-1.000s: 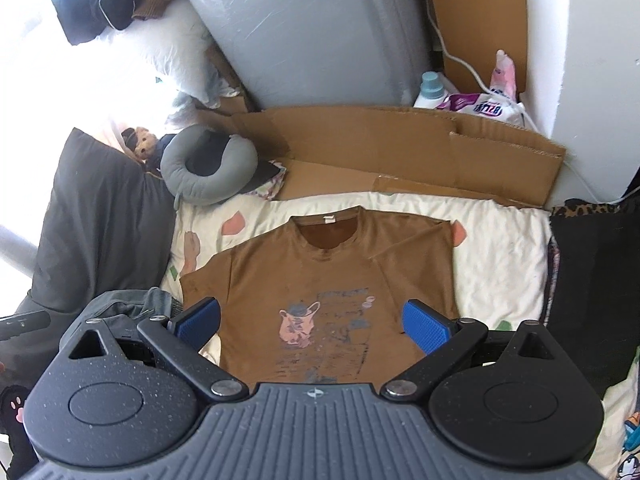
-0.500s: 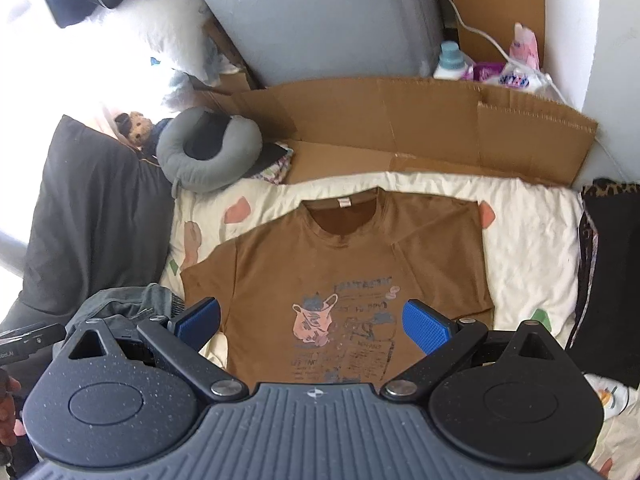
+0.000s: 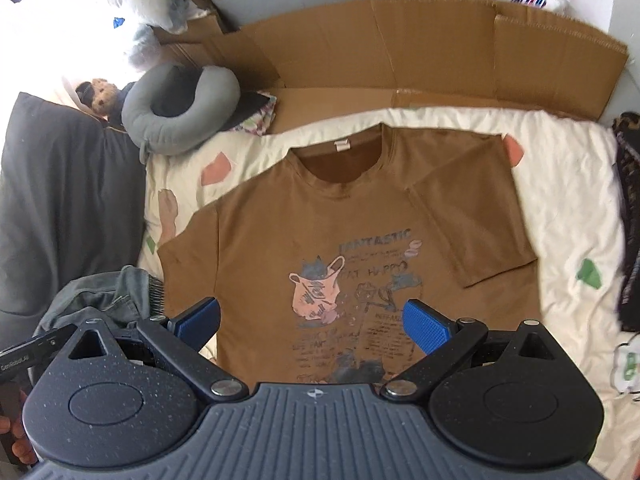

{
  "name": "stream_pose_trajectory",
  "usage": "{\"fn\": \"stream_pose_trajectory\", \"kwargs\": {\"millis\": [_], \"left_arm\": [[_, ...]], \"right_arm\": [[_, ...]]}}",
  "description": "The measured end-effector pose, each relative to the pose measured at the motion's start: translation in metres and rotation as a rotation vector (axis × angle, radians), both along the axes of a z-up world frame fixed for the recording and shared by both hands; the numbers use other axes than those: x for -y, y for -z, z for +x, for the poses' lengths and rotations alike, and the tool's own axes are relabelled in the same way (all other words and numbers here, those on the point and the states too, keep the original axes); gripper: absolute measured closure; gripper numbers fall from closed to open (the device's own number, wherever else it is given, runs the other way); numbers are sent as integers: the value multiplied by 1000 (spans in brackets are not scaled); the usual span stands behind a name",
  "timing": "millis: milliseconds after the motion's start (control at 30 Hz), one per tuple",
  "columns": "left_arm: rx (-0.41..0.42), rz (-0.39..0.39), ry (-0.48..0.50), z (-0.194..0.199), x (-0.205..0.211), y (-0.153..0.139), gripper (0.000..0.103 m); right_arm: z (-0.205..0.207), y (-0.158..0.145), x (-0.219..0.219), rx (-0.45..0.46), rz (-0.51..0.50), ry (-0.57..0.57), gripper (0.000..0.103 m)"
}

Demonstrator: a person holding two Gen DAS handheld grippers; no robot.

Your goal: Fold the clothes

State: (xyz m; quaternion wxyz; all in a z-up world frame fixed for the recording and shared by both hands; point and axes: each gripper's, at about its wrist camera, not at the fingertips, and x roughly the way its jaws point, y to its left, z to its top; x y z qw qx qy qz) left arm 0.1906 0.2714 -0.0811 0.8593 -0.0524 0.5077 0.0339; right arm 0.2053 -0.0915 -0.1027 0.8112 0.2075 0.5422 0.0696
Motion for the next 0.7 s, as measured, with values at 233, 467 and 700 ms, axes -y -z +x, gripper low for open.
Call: {"fn": "stream_pose_trajectory", "kwargs": {"millis": [233,467,700], "left_arm": [[-9,0,-40,19,-21,63,32],[39,8,-94,31,-44,120,38],[109,19,-168,35,-63,171,48]], "right_arm": [[9,61,-33,-2,12,-22,3],[17,118,-76,39,10,-72,4],[25,168,-112,90,9,-124,18]]}}
